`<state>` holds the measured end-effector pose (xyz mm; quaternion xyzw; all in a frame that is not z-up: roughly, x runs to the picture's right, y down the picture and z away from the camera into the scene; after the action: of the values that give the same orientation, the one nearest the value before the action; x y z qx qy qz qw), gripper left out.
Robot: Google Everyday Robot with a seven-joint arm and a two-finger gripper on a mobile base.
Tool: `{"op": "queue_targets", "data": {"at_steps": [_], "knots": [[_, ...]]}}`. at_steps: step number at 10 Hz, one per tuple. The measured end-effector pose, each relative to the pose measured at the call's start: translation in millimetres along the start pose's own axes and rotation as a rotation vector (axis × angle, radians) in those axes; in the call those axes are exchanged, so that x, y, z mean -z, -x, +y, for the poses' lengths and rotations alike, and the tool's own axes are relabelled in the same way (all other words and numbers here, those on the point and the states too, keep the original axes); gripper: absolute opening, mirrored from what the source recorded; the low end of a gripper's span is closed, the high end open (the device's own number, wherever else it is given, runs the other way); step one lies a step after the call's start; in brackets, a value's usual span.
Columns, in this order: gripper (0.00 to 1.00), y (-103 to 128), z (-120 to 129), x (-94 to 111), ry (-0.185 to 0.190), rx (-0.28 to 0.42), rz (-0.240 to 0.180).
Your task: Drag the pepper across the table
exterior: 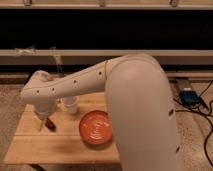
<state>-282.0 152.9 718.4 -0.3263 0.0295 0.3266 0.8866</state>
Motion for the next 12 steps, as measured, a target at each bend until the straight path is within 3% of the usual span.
{"op": "queue_targets", "data": {"at_steps": [12], "knots": [[0.80, 7.6, 19.2, -92.9, 0.028, -0.006, 0.126]]}}
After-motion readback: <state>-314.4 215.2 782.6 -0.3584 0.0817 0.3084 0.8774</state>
